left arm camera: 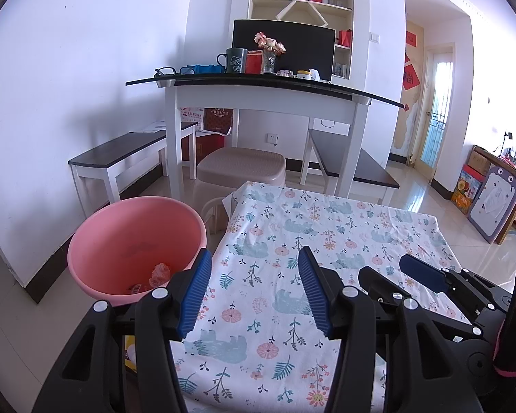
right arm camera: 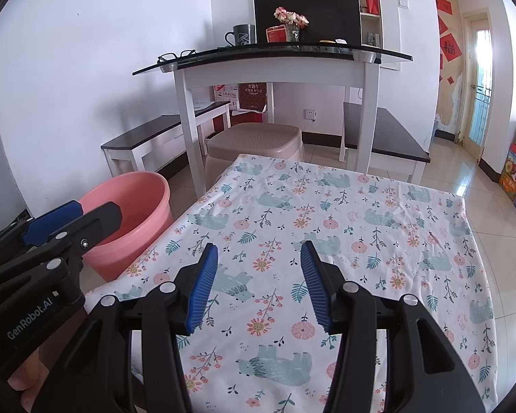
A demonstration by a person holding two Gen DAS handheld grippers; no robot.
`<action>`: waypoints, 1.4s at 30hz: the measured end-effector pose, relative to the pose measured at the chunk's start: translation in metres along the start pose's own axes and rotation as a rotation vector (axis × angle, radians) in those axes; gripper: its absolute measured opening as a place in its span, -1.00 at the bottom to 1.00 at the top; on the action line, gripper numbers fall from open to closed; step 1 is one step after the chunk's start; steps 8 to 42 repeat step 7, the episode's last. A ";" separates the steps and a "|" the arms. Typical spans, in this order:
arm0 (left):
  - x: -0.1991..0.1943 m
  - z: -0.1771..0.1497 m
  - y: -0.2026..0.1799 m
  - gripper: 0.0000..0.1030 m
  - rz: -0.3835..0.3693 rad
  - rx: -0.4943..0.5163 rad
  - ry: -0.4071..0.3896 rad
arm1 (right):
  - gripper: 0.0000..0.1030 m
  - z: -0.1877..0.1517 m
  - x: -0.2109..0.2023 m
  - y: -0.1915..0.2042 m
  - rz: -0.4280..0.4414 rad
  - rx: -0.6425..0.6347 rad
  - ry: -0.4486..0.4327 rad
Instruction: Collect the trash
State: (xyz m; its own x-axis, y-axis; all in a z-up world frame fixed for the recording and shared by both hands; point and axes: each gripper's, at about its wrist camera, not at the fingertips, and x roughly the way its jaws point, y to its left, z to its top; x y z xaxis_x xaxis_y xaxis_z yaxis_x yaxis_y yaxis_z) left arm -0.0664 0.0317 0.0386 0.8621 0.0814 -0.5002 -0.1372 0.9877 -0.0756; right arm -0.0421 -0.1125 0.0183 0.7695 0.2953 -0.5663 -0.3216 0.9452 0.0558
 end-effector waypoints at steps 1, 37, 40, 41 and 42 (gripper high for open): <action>0.000 0.000 0.000 0.01 -0.001 0.000 0.001 | -0.01 -0.001 0.000 0.000 -0.001 0.001 0.001; 0.003 -0.003 -0.002 0.01 -0.008 0.007 0.011 | -0.01 -0.002 0.001 -0.002 0.000 0.002 0.003; 0.003 -0.003 -0.002 0.01 -0.008 0.007 0.011 | -0.01 -0.002 0.001 -0.002 0.000 0.002 0.003; 0.003 -0.003 -0.002 0.01 -0.008 0.007 0.011 | -0.01 -0.002 0.001 -0.002 0.000 0.002 0.003; 0.003 -0.003 -0.002 0.01 -0.008 0.007 0.011 | -0.01 -0.002 0.001 -0.002 0.000 0.002 0.003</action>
